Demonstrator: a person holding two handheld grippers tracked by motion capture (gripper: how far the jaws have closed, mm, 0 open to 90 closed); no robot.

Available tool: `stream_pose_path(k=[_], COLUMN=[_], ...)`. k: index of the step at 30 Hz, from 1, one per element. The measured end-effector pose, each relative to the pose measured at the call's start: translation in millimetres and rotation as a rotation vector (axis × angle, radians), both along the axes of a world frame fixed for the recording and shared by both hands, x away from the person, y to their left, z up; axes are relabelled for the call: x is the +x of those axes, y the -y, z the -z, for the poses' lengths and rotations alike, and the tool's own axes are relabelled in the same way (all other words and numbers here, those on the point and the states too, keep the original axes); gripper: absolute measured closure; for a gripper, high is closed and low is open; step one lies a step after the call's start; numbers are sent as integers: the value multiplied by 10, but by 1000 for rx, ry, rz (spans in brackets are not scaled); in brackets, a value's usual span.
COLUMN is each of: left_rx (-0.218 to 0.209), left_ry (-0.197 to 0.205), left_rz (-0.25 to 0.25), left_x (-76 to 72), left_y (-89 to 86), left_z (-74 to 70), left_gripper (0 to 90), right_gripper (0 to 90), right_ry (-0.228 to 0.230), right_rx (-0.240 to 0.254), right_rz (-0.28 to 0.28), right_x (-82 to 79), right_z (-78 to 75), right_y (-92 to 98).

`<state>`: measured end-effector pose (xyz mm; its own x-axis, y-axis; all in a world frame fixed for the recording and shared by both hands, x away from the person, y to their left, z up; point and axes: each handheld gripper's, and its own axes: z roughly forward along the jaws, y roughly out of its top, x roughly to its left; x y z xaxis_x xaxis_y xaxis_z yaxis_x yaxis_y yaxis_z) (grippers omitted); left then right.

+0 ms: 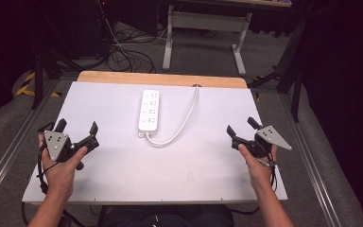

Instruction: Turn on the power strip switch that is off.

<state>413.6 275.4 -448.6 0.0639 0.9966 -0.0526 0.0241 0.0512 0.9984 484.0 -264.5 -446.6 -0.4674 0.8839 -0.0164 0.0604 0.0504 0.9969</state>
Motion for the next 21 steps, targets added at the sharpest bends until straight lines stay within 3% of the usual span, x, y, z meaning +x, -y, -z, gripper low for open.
stream_pose_path(k=[11, 15, 17, 19, 21], left_rx=[-9, -19, -14, -10, -16], left_ry=[-1, -13, -26, -53, -53], left_rz=[2, 2, 0, 12, 26], left_x=[38, 41, 42, 38, 32], left_y=[33, 27, 18, 6, -6], left_z=[0, -5, -9, -16, -23], left_gripper=[41, 103, 180, 309, 433], right_gripper=[102, 102, 102, 101, 101], right_ry=[-6, -7, -9, -9, -8], right_rx=[0, 5, 9, 9, 10], right_rz=[3, 1, 4, 4, 5], right_x=[-24, -25, -29, -28, -28], right_z=[13, 14, 14, 15, 15], right_y=[12, 20, 22, 23, 26])
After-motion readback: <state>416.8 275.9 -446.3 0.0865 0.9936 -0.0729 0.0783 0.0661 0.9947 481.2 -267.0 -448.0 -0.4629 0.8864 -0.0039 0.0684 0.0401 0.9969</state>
